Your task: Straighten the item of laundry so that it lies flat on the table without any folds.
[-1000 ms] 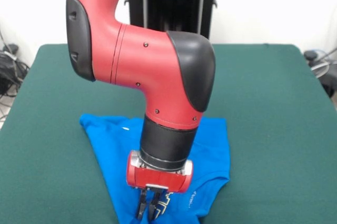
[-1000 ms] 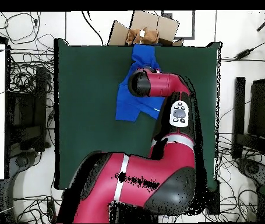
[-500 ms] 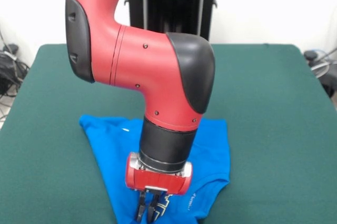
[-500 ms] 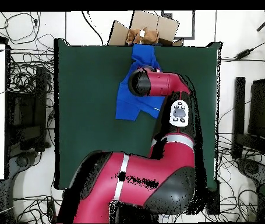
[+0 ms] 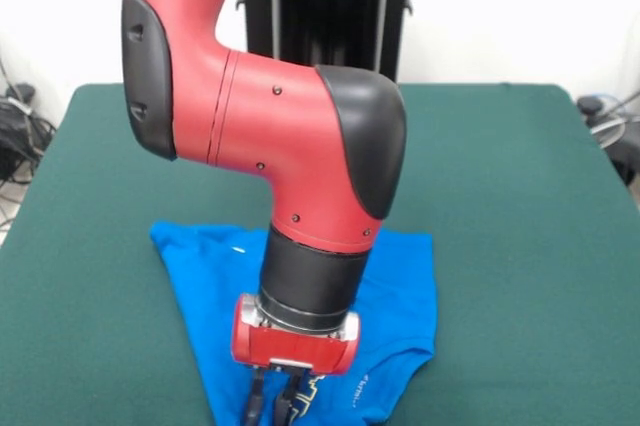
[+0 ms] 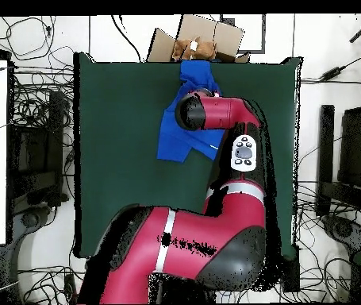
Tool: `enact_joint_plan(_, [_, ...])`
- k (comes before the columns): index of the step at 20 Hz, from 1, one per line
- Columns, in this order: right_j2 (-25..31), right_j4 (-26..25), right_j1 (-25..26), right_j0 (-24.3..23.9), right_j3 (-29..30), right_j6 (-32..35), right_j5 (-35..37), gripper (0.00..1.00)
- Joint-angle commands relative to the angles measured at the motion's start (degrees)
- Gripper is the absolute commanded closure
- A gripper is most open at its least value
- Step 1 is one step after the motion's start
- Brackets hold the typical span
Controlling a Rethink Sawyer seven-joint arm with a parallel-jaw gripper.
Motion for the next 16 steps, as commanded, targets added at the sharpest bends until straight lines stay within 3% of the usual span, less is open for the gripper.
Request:
enact_joint_plan(1, [3.71, -5.86, 8.15, -2.12, 4.27, -2.04, -2.28, 0.00])
enact_joint_plan(16, [2.43, -6.33, 9.34, -0.65, 1.82, -2.01, 1.33, 0.00])
